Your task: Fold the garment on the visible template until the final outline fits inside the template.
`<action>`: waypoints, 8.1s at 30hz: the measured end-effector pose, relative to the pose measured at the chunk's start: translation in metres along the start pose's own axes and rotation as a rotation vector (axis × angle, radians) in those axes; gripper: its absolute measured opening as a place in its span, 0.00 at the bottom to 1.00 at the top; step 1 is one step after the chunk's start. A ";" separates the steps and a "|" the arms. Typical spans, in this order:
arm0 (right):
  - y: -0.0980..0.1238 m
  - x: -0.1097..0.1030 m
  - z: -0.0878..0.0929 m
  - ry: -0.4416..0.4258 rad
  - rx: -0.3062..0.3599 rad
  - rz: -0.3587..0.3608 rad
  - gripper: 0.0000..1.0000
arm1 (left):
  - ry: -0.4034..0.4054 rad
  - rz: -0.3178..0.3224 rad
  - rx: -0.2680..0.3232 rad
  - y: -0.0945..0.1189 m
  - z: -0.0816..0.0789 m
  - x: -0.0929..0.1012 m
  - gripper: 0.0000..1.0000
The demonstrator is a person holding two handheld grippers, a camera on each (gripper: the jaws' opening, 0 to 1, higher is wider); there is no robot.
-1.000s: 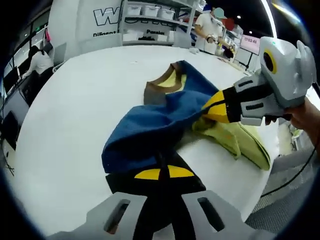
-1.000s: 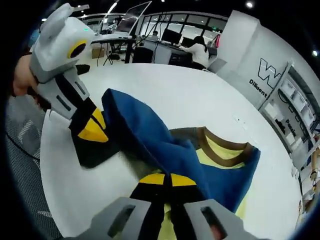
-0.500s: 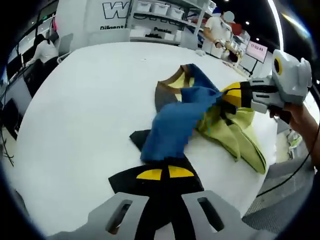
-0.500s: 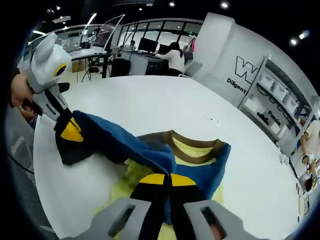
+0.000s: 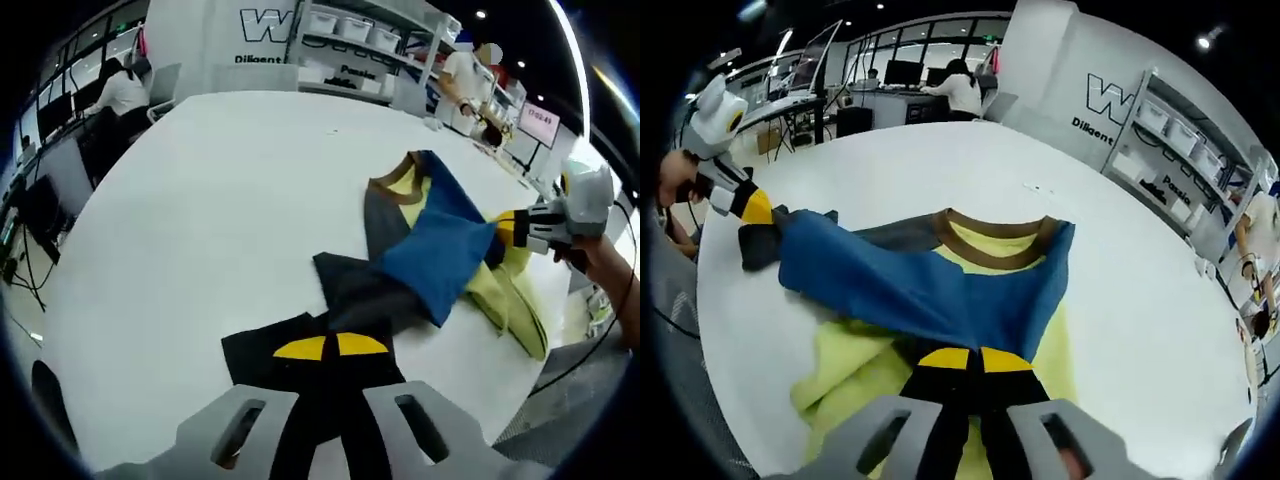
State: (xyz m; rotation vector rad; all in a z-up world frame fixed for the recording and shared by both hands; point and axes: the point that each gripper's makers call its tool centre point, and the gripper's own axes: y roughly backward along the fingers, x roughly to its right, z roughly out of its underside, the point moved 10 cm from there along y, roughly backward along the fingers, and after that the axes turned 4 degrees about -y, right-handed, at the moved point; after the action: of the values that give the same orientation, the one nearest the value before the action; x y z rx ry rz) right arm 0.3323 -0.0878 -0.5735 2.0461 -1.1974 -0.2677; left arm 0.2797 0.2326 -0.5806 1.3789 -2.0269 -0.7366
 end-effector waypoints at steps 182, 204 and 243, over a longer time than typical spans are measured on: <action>0.047 0.004 -0.001 -0.164 0.197 -0.073 0.00 | -0.336 0.360 0.009 0.018 0.010 0.044 0.00; 0.059 0.047 0.031 -0.256 0.108 0.209 0.00 | -0.188 0.146 0.090 -0.018 -0.035 0.020 0.00; 0.056 0.048 0.048 -0.280 0.038 0.241 0.00 | -0.615 0.209 0.130 0.004 -0.019 0.049 0.12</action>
State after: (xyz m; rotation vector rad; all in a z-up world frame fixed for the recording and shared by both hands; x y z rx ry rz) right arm 0.2960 -0.1669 -0.5602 1.9159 -1.6164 -0.4273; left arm 0.2758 0.1854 -0.5574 1.0602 -2.6833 -1.0385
